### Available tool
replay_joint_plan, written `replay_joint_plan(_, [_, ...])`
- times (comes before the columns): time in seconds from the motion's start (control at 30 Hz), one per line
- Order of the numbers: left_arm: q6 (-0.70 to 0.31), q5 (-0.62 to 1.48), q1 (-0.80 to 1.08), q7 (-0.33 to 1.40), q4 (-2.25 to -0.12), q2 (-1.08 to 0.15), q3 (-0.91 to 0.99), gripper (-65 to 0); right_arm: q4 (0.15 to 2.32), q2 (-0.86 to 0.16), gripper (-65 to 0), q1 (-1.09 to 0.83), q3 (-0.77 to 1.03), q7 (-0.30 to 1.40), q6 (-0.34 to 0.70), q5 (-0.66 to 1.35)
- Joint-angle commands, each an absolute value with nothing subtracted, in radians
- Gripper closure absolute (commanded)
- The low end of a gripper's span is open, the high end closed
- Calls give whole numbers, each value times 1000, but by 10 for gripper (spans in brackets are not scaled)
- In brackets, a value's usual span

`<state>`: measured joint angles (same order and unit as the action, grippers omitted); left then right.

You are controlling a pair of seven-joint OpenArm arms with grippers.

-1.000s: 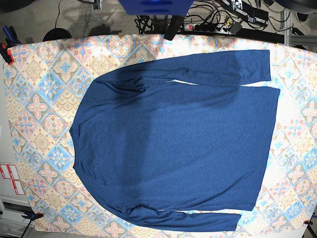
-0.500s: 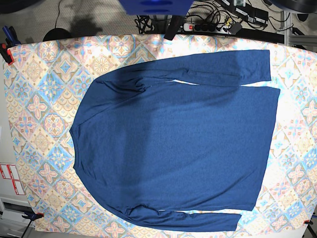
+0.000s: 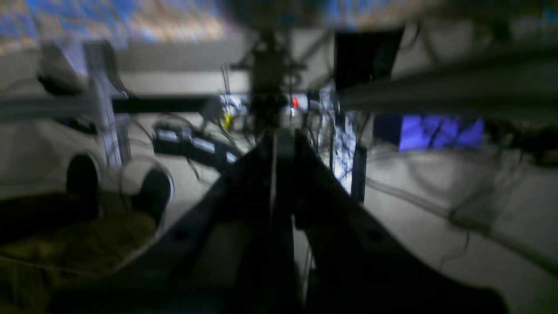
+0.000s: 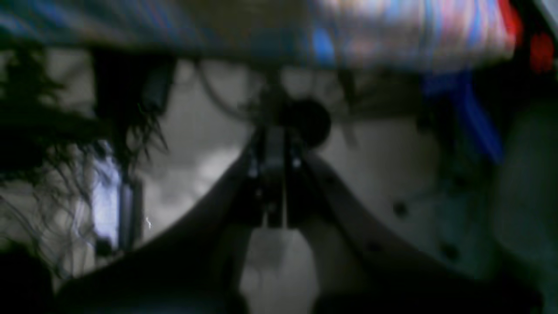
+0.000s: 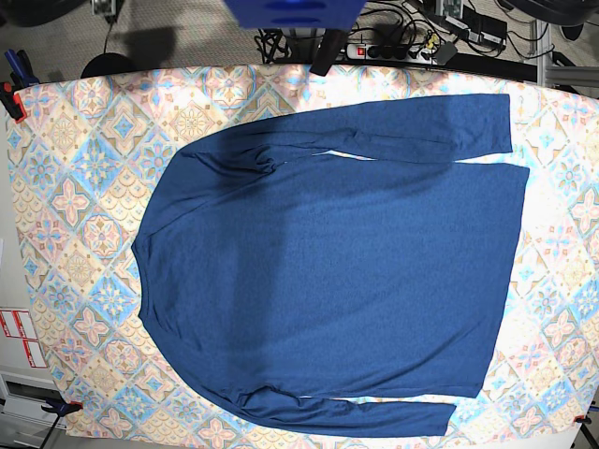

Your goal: Fold the T-shirt properly

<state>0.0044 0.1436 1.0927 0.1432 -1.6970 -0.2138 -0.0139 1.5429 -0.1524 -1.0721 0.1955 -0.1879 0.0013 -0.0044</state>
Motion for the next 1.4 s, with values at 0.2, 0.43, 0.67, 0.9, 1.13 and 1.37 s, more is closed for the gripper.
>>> replay_joint_plan(0.2, [7,240,1012,314,-1817,-216,24,-16,1771,-162,-7,-1046,185,19,-5,-4])
replay_joint_plan(0.43, [4,549,954,432,-1850,-216,226,-23,1911,-160,-7,-946,117,231,-5,-4])
replay_joint_plan(0.67, [4,711,872,549,-1847,-211,424,-235,1916,-160,-7,-874,27,308,-5,-4])
replay_joint_plan(0.9, [4,765,754,668,-1821,-211,524,-248,1916,-157,-7,-816,-12,349,-5,-4])
replay_joint_plan(1.13, [2,766,685,723,-1719,-213,532,-248,1916,-156,-7,-806,-28,366,-5,-2])
replay_joint_plan(1.37, [2,765,656,723,-1681,-211,532,-248,1916,-156,-7,-791,-30,366,-5,-1])
